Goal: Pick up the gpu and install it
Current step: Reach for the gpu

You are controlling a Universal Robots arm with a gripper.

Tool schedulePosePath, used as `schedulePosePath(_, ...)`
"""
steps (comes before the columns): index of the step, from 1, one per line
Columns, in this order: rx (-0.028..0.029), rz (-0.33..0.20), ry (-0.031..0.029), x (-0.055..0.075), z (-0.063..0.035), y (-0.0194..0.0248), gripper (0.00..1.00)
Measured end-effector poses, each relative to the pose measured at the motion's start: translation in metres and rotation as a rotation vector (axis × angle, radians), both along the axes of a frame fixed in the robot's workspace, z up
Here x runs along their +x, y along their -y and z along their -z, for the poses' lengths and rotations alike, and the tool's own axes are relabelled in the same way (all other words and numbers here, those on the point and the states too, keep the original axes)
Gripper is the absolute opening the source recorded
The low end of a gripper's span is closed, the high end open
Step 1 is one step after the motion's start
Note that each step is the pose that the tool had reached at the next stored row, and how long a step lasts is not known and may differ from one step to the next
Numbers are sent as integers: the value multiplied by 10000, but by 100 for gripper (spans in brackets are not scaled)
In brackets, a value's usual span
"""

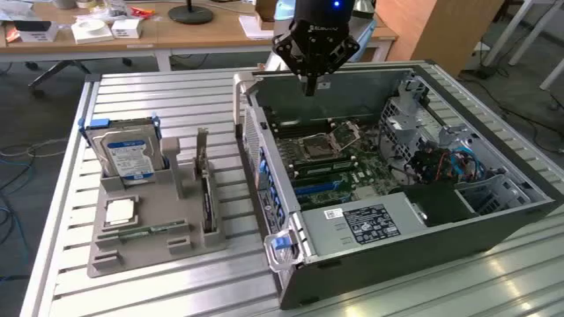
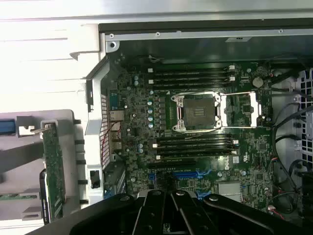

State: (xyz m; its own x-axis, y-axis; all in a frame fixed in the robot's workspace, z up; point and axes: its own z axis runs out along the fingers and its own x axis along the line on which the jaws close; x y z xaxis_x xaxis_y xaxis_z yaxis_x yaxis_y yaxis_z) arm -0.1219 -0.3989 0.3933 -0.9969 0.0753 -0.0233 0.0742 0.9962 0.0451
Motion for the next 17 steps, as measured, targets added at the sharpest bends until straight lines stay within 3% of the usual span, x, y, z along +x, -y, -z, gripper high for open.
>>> schedulePosePath(13,0,1,0,-3,0,0,10)
schedulePosePath(17,0,0,0,-68,1,0,10)
